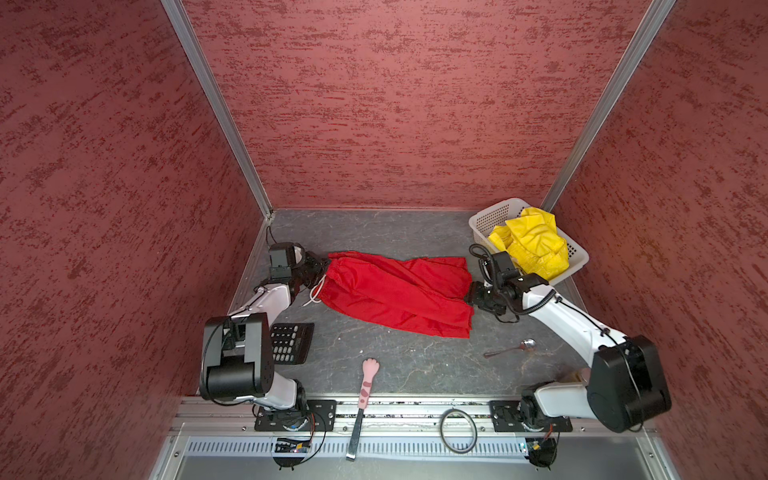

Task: Fold and stack the shorts

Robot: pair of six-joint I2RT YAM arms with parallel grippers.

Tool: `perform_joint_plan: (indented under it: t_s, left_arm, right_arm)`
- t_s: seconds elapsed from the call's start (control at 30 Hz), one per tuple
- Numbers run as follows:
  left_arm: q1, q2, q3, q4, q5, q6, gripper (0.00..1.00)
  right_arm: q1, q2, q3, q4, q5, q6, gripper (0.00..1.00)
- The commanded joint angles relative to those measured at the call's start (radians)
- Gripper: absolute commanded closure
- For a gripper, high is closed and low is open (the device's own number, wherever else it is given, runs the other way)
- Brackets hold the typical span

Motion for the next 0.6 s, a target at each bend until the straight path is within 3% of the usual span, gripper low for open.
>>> perform_joint_plan:
  t_s: [0.0, 0.2, 0.3, 0.37, 0.47, 0.57]
  left_arm:
    - [-0.019, -0.056, -0.015, -0.066, -0.007, 0.049, 0.87]
    - [-0.014, -0.220, -0.075, -0.218, -0.051, 0.109, 1.00]
    - [-0.002, -0.313, -0.132, -0.287, -0.084, 0.131, 1.00]
    - [0.013, -0.358, -0.172, -0.305, -0.099, 0.138, 1.00]
    - [0.035, -0.371, -0.228, -0.289, -0.099, 0.140, 1.00]
    - [0.039, -0.343, -0.242, -0.261, -0.077, 0.136, 1.00]
  right_arm:
    - [0.016, -0.005, 0.086, -0.044, 0.048, 0.008, 0.39]
    - [0.168, 0.123, 0.204, 0.011, 0.000, -0.027, 0.55]
    - [0.245, 0.189, 0.225, 0.073, -0.080, -0.034, 0.80]
    - [0.312, 0.218, 0.218, 0.094, -0.081, -0.045, 0.91]
    - [0.385, 0.251, 0.176, 0.118, -0.108, -0.029, 0.99]
    - [0.438, 0.255, 0.119, 0.186, -0.165, 0.004, 1.00]
